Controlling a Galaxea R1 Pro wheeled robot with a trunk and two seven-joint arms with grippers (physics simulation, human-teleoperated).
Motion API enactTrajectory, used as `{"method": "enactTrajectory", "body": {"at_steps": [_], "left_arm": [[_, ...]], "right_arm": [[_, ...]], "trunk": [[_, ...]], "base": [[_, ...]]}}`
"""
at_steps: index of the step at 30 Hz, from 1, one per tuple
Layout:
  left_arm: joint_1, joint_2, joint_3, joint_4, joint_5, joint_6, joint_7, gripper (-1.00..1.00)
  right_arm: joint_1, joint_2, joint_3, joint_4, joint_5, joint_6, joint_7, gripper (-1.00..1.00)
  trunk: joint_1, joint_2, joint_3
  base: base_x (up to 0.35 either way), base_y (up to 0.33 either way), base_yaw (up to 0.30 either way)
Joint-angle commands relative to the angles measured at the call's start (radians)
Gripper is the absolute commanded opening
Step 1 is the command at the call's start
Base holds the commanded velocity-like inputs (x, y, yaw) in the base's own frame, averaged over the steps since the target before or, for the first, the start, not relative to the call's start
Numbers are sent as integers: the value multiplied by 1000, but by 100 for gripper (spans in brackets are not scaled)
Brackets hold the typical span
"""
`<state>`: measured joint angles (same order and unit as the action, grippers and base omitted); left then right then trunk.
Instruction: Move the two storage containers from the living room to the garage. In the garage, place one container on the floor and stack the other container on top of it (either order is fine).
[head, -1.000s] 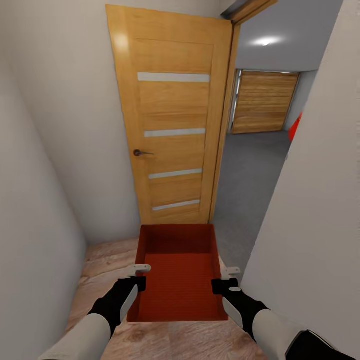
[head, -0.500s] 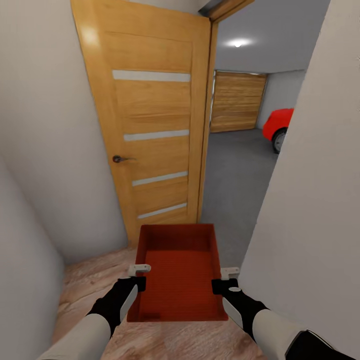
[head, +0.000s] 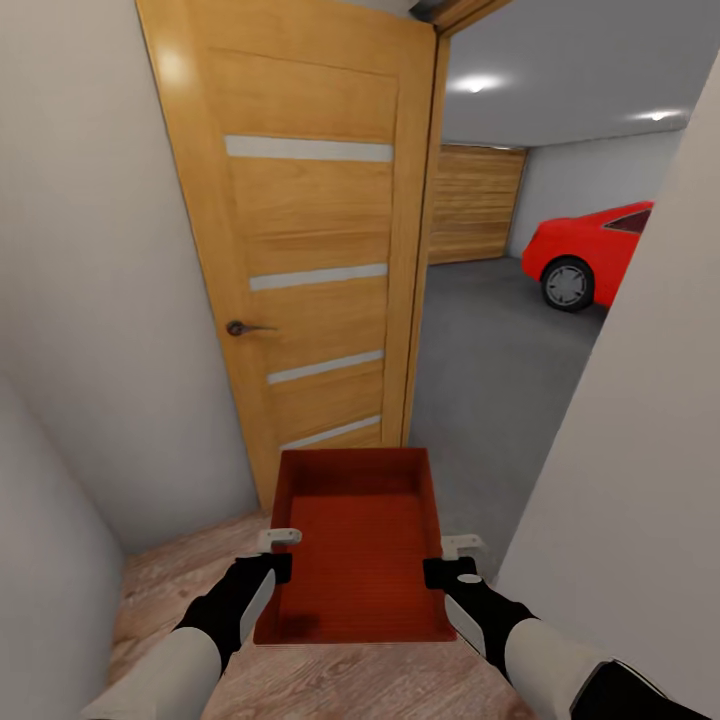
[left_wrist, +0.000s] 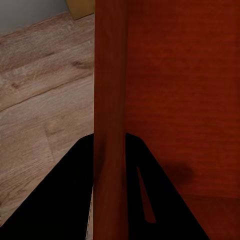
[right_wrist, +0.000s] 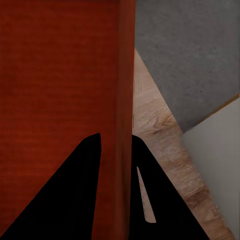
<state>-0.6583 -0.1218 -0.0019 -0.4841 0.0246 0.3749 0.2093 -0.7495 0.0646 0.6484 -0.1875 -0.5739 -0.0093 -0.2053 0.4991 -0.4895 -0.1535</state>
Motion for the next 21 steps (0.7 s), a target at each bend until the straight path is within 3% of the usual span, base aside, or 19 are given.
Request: {"method": "enactTrajectory", "body": {"at_steps": [1, 15, 21], "left_arm": [[0, 10, -3, 7, -14, 9, 9, -100], [0, 10, -3, 7, -14, 9, 10, -100], [0, 10, -3, 7, -14, 9, 11, -100]], "right_arm": [[-2, -15, -32, -3, 15, -3, -28, -100], [-2, -12, -32, -3, 15, -3, -28, -100], [-2, -12, -32, -3, 15, -3, -28, -100]], "trunk": [[1, -2, -2], [1, -2, -2], [1, -2, -2]], "base": [[244, 217, -15], [224, 192, -181], [118, 65, -214]]}}
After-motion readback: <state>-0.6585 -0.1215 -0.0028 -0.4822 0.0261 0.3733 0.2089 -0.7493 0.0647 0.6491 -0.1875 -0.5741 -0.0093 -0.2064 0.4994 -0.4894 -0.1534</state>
